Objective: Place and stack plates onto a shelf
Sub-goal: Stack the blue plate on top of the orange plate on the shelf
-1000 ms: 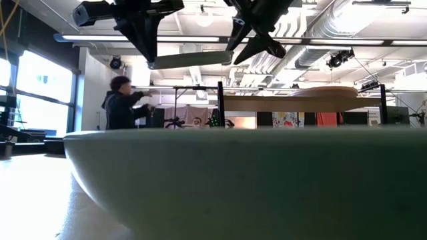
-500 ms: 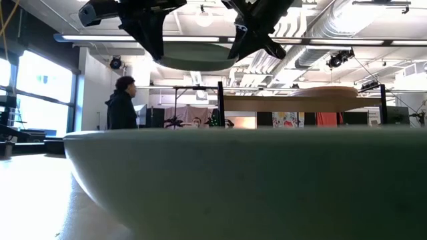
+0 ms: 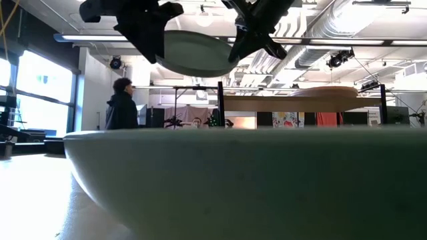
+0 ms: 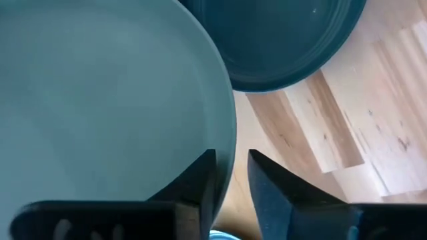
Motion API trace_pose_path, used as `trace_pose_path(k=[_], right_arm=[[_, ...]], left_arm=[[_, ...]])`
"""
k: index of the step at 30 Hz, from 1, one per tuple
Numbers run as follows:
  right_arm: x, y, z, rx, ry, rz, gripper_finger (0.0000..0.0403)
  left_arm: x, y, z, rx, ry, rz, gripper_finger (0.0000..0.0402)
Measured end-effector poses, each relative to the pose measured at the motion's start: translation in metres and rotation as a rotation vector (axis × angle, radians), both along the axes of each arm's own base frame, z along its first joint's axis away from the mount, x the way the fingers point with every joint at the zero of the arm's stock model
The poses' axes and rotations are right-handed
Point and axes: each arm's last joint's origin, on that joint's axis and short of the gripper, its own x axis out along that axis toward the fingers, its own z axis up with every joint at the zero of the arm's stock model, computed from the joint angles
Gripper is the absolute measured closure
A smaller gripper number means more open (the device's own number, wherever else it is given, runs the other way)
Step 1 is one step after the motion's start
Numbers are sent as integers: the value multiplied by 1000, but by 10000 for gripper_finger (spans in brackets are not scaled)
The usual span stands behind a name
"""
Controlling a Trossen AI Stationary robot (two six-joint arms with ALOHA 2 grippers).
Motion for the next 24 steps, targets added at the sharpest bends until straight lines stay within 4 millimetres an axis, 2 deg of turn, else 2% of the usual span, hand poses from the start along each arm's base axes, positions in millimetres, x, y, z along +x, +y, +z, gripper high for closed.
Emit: trace_pose_path(k=[6, 12, 18, 24], right_arm=[[-3, -4, -2, 5, 30, -14, 403], [-14, -12, 4, 1, 50, -27, 403], [-42, -21, 21, -12, 83, -77, 403], [-78, -27, 40, -23, 110, -141, 403]], left_arm=[[0, -1, 0, -17, -38, 82, 286], [-1, -3, 2, 49, -73, 118, 285], [-2, -6, 3, 125, -95, 128, 288], [-2, -6, 3, 115, -125, 185, 288]])
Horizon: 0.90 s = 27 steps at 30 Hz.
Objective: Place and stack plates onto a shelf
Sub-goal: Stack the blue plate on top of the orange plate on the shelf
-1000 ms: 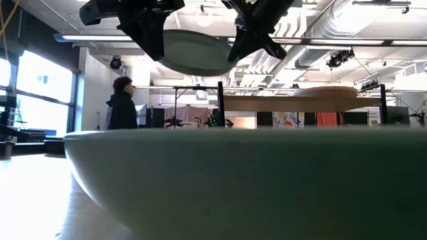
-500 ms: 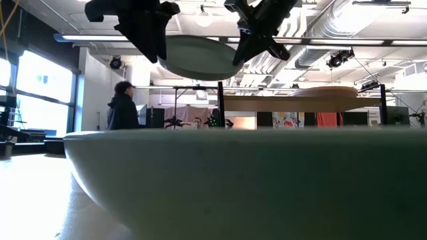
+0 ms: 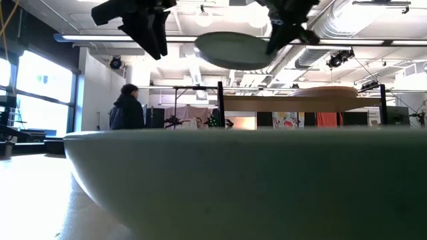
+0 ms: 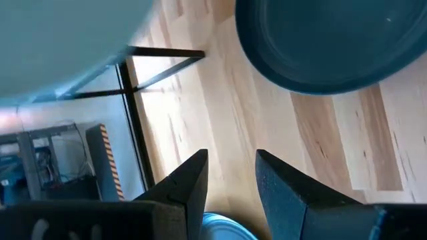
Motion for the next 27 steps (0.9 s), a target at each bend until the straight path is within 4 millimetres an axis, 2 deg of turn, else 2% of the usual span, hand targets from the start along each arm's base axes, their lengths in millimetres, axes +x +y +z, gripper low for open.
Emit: trace_pose_path(k=[7, 14, 21, 27], right_arm=[[-53, -12, 23, -6, -1, -127, 403], [-101, -16, 37, 0, 4, -253, 403], [-137, -15, 41, 13, 56, -337, 403], [-156, -13, 46, -6, 51, -354, 403]], left_arm=[[0, 0, 0, -23, -38, 51, 289], [0, 0, 0, -39, -63, 86, 291], [0, 0, 0, -40, -63, 86, 291], [1, 0, 0, -40, -64, 86, 291]])
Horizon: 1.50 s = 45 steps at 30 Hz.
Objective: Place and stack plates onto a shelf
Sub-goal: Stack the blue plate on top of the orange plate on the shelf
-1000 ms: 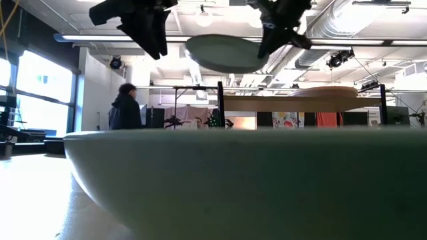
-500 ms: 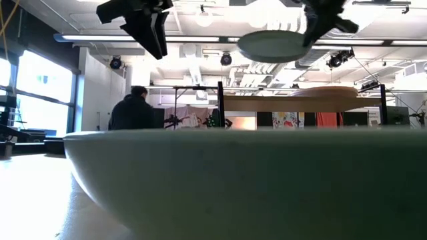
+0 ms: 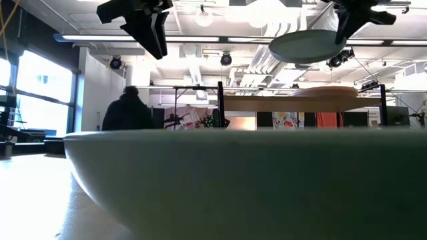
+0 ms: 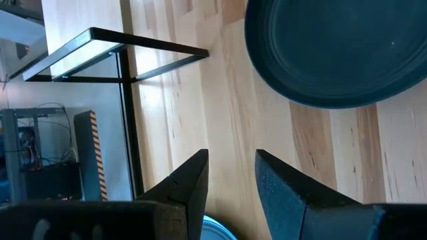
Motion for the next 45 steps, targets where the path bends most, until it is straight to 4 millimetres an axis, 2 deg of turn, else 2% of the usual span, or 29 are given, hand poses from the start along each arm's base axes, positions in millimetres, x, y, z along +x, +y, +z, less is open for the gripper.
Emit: trace_pose_path(k=[3, 10, 14, 23, 28, 45], right_arm=[[-6, 0, -2, 2, -16, -19, 403], [-9, -6, -38, 62, -76, -32, 403], [-15, -7, -48, 81, -105, -101, 403], [-36, -13, -47, 76, -171, -329, 403], [-41, -17, -48, 86, -196, -427, 403], [-32, -35, -58, 132, -123, -479, 403]], left_arm=[[0, 0, 0, 0, 0, 0, 291], [0, 0, 0, 0, 0, 0, 291], [0, 0, 0, -1, -1, 1, 291], [0, 0, 0, -1, 0, 1, 291], [2, 0, 0, -6, -20, 0, 291], [6, -1, 2, -16, -65, -1, 291]])
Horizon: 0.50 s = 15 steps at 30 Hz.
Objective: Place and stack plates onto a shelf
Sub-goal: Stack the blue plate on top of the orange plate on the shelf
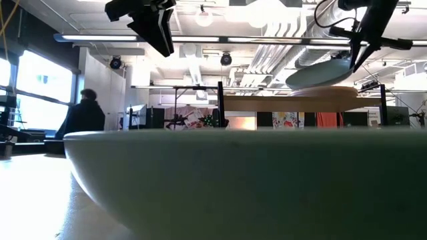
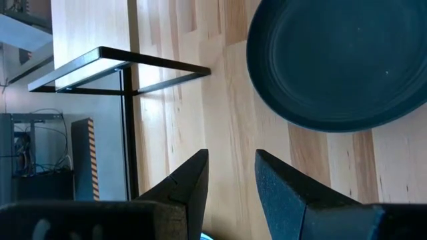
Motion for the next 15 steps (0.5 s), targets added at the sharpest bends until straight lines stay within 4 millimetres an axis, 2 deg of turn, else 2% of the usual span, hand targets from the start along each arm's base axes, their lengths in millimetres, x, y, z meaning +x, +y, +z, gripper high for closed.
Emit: trace_pose_path(k=[15], right_arm=[[8, -16, -7, 17, 51, 27, 403]], left_arm=[[0, 0, 0, 0, 0, 1, 291]])
